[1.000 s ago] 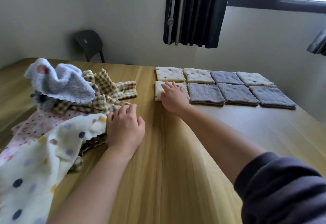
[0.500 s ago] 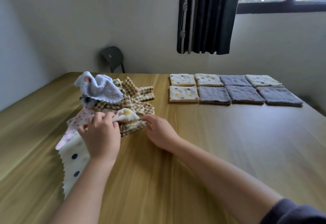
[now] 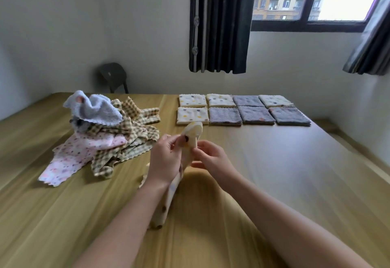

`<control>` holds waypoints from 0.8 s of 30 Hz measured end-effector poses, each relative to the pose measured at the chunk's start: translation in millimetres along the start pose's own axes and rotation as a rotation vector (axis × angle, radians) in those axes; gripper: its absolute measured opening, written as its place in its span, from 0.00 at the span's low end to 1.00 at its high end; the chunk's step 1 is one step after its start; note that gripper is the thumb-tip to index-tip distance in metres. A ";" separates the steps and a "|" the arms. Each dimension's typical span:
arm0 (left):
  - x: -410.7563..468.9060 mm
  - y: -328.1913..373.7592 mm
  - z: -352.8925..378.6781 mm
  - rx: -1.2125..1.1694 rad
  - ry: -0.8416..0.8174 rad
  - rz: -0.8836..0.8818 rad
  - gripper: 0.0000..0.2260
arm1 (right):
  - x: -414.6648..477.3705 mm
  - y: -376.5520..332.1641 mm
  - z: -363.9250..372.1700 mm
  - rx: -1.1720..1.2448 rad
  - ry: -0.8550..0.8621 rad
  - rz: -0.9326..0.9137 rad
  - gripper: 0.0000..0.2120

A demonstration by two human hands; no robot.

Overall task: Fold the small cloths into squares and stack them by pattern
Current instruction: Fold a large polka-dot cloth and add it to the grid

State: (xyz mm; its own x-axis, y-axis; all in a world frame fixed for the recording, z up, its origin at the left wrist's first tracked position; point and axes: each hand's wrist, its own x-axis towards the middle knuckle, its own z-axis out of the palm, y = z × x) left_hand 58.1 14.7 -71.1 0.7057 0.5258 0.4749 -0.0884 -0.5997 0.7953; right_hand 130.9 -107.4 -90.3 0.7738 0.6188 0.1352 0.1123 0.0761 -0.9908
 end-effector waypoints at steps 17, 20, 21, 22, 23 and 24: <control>-13.4 -2.2 50.1 0.126 -0.434 0.112 0.19 | -7.7 16.1 -91.9 -0.189 0.453 -0.060 0.06; -16.4 0.3 48.4 0.049 -0.383 0.143 0.24 | -6.7 17.2 -90.5 -0.254 0.502 -0.082 0.07; -17.3 1.9 48.8 0.042 -0.366 0.174 0.25 | -6.4 17.1 -89.4 -0.272 0.510 -0.089 0.07; -18.4 4.0 49.6 0.051 -0.352 0.223 0.24 | -6.6 17.0 -87.6 -0.280 0.512 -0.091 0.06; -19.5 6.3 51.1 0.067 -0.346 0.279 0.22 | -7.1 16.5 -85.9 -0.281 0.509 -0.093 0.05; -20.5 8.0 52.7 0.086 -0.351 0.324 0.20 | -7.8 16.1 -83.8 -0.284 0.502 -0.094 0.05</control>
State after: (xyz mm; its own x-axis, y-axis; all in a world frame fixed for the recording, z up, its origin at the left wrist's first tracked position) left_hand 80.1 -32.7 -94.3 0.8475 0.0770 0.5252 -0.2947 -0.7546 0.5863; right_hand 178.9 -176.5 -106.5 0.9452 0.1683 0.2798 0.3042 -0.1427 -0.9418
